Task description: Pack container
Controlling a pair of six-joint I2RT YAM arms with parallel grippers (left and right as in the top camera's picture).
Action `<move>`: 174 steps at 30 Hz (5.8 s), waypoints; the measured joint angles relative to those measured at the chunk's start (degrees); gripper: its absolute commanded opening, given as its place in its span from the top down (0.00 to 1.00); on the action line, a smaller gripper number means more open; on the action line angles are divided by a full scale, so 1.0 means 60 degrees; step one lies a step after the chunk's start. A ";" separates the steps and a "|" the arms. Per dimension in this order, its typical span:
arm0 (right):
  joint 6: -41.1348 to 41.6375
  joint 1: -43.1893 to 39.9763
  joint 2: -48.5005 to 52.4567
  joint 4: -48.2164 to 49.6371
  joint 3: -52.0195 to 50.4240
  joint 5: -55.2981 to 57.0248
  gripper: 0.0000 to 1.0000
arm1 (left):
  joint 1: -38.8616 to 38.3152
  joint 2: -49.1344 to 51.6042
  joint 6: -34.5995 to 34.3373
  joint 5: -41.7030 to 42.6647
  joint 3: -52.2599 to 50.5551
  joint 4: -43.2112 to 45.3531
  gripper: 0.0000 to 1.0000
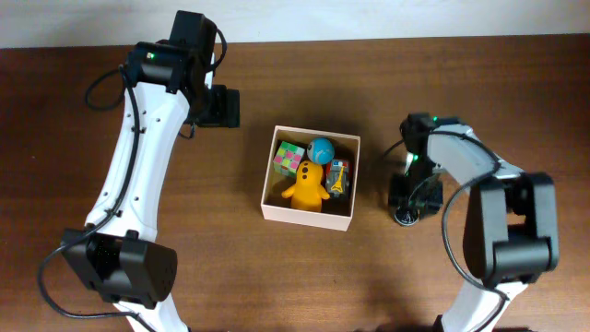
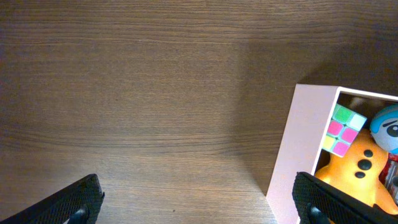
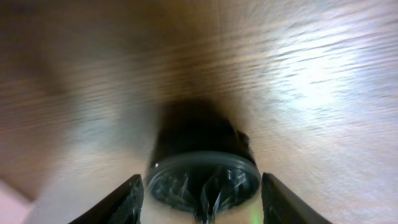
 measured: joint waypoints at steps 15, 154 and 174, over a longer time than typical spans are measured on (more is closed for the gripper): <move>-0.0138 0.0433 -0.2273 -0.0874 0.1912 0.0291 0.26 | -0.0036 0.0000 0.0000 0.0000 0.0000 0.0000 0.01; -0.0215 0.0226 -1.6309 0.3388 -0.6167 0.1756 0.01 | -0.0098 0.0000 0.0000 0.0000 0.0000 0.0004 0.01; -0.0211 -0.0237 -1.8557 0.5304 -1.0681 0.1082 0.01 | -0.0098 0.0000 0.0000 0.0000 0.0000 0.0000 0.01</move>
